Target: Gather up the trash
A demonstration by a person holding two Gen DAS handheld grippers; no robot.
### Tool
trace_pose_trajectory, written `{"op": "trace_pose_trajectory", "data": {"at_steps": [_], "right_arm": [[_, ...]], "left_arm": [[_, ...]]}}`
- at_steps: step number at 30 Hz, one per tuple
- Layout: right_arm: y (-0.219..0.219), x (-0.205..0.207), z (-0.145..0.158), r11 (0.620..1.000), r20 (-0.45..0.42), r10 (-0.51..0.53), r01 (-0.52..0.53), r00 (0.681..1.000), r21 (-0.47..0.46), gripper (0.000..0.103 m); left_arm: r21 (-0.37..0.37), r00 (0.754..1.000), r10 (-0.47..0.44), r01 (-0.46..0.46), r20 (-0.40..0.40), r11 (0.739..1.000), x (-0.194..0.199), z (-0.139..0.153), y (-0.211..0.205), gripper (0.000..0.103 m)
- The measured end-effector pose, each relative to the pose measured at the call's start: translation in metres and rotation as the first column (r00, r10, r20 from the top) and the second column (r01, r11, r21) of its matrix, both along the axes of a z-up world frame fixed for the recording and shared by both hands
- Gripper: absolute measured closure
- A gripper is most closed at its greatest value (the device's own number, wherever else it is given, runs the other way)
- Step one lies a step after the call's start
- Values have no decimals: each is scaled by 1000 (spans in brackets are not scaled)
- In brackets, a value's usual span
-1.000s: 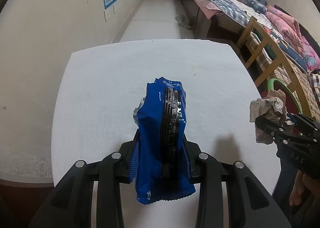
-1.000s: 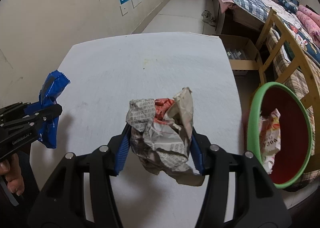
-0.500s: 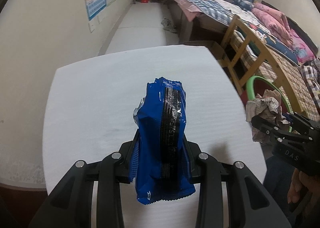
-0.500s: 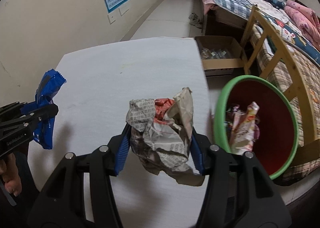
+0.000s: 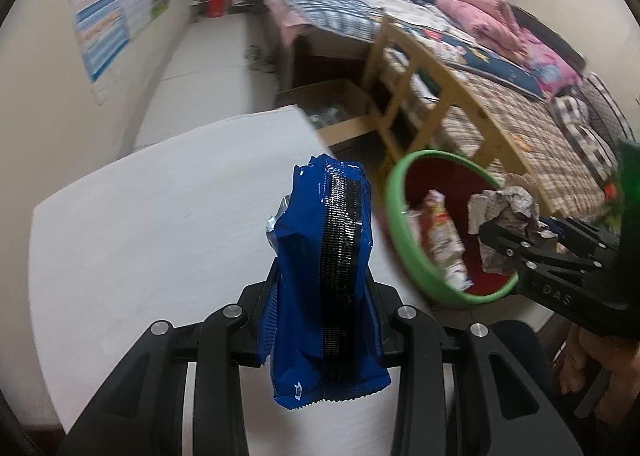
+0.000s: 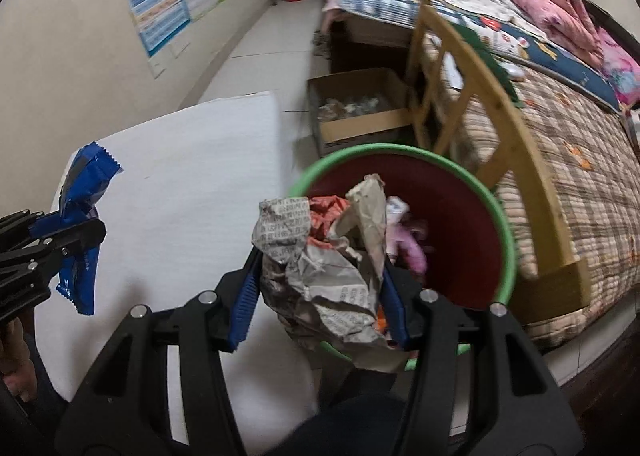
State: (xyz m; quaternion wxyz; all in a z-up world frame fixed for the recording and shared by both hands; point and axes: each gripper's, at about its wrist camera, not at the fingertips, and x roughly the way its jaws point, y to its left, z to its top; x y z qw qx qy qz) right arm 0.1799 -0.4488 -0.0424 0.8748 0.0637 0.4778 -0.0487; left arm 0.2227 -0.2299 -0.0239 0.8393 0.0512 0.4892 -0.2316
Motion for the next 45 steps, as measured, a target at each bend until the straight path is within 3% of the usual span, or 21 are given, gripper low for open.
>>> {"op": "trace_pose_trajectory", "data": {"at_steps": [8,15,22,30,32,34,37,45], "right_arm": [[-69,2,-8,995,-15,-95,95,995,-5,51],[-102,5,-13,994,-33,-110,110,993,11,51],[-116,6,-18,993,-42,-111,112,993,26,51],[-121,8,-32,994,-62,-96,99,993,40,50],[-119,9,-33,994,-59,-92,95,994,45,45],[-117,10,-33,995,-54,-89,91,995,38,35],[-114,9,-30,996,-42,-85,86,995,29,20],[-111,6,-22,996,-20,-81,81,997,26,5]], "left_arm": [[-47,992,-125,124,-19,991,1,3,-73,70],[-69,981,-189,186,-39,980,7,-1,-132,70],[-52,971,-234,232,-45,971,12,-5,-164,66],[-63,970,-238,234,-56,970,26,-4,-174,66],[-79,969,-238,232,-71,969,30,-3,-177,57],[-81,972,-228,223,-60,971,33,-1,-178,31],[-111,976,-212,205,-52,973,36,4,-176,13],[-145,985,-163,154,-51,977,37,10,-157,8]]}}
